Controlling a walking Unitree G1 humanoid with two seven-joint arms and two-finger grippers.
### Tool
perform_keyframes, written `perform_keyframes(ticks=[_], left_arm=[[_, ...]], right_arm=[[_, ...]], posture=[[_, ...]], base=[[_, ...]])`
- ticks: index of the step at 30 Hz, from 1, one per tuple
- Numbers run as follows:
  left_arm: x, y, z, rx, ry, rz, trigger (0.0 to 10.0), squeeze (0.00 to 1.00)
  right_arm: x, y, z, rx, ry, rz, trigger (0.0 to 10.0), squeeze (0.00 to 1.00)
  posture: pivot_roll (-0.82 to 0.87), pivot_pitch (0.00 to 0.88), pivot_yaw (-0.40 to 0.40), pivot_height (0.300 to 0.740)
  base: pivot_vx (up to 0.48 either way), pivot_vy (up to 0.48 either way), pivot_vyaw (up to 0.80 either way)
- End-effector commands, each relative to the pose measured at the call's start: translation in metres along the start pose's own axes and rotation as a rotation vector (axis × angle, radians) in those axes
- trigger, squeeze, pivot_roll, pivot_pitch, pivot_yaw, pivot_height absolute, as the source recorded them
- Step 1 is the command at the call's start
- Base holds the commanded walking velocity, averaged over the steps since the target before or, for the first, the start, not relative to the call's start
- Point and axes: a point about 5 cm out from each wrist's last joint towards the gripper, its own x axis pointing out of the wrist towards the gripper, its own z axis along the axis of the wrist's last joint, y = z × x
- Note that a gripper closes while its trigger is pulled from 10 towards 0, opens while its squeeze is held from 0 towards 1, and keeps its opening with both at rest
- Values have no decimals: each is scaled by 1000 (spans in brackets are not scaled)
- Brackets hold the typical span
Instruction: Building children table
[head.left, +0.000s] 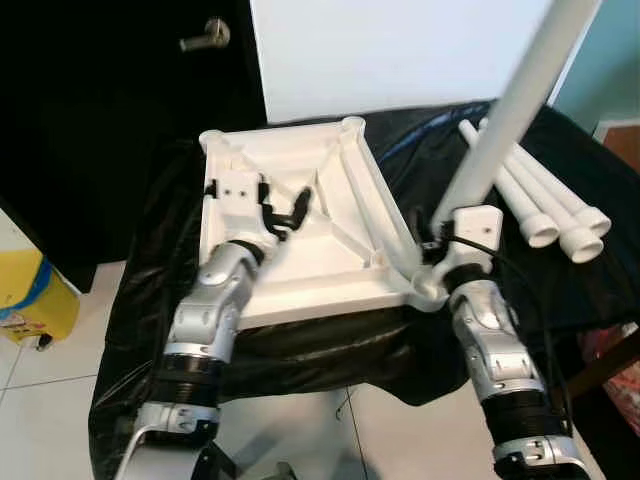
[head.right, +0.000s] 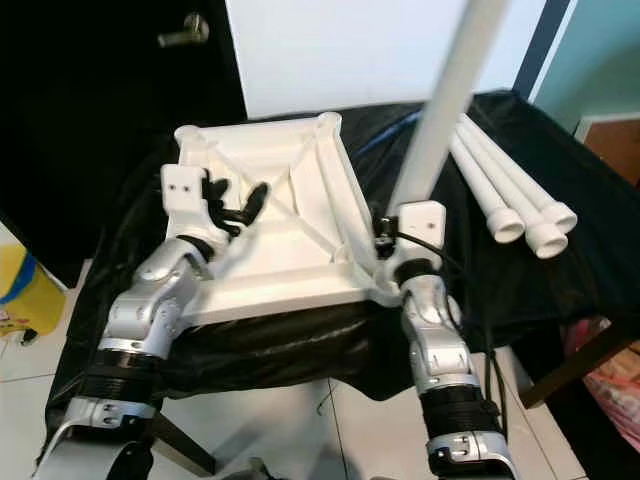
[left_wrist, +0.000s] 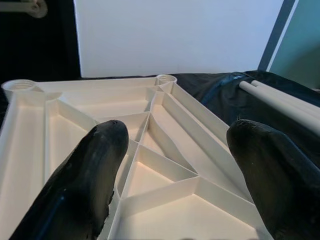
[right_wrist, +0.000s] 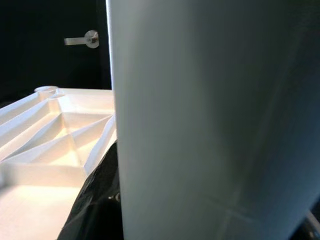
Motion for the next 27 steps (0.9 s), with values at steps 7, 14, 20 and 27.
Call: perform_keyframes(ticks=[7,14,20,27], left_arm=[[2,-9,2,60,-10,-50,10000,0],[1,-11,1,70,-5,-70,10000,0],[1,-11,1,73,-3,-69,10000,0],[2,-8,1,41,-9,-41,10000,0]], right_arm=[[1,-2,2,-7,-13,-4,10000,0],[-1,-2,2,-9,-12,-7,10000,0],[-1,-2,2,-10,-10,-9,10000,0],[-2,-1,1,-8,-8,-10,10000,0]], posture=[[-117,0,41,740],[-119,0,44,740],[-120,0,47,740],[-118,0,50,740]], base=[[0,0,0],[0,-109,0],[0,-414,0],[0,-137,0]])
